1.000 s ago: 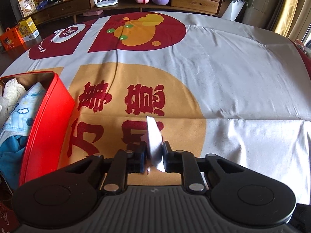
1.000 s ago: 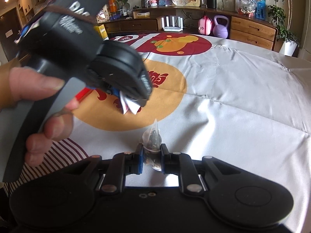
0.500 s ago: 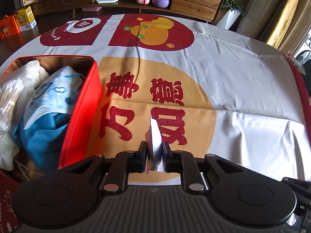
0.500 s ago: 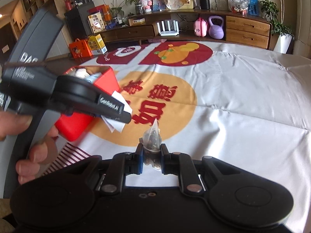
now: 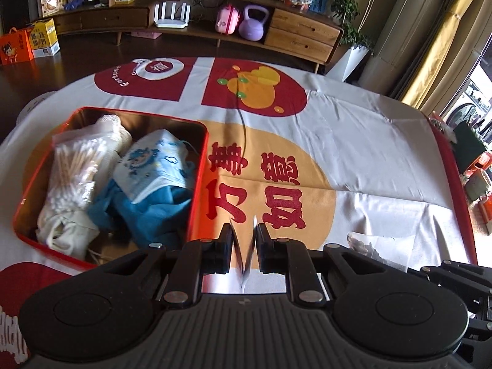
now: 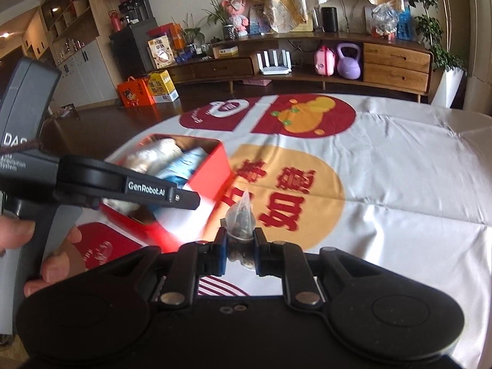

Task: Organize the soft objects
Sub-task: 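Carry the sachet with the left tool while the right tool carries the tea bag to the tin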

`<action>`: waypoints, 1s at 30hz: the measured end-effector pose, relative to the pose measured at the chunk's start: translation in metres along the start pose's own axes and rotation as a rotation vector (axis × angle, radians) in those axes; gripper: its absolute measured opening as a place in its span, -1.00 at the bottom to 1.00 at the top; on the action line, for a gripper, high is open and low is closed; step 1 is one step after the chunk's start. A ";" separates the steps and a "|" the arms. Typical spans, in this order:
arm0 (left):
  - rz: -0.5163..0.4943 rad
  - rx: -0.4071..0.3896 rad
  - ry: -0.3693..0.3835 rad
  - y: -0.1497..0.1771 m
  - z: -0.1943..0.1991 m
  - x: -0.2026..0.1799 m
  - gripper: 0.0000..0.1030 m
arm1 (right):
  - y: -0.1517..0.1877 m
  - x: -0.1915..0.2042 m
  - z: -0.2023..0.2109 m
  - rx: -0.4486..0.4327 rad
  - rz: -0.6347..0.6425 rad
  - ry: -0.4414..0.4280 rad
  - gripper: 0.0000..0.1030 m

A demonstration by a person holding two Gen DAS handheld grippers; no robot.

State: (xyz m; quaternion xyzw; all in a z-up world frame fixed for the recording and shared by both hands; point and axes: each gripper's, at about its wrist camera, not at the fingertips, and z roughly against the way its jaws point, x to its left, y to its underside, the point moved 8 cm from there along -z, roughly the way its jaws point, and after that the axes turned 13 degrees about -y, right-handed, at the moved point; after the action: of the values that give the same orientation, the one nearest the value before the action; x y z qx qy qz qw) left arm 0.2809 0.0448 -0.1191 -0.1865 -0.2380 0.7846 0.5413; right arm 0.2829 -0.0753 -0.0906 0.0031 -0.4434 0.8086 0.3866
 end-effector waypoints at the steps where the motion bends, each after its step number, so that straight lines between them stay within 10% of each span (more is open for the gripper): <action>1: 0.000 -0.007 0.003 0.000 0.004 0.004 -0.69 | -0.003 0.005 0.000 -0.004 0.003 -0.004 -0.69; 30: 0.098 -0.095 -0.053 -0.039 0.027 0.121 -0.69 | -0.058 0.072 -0.062 0.015 0.111 -0.067 -0.67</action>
State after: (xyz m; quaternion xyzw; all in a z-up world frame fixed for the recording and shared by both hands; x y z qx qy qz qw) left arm 0.2541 0.1659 -0.0793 -0.2025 -0.2798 0.8027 0.4863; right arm 0.2902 0.0320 -0.0619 0.0083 -0.4493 0.8316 0.3262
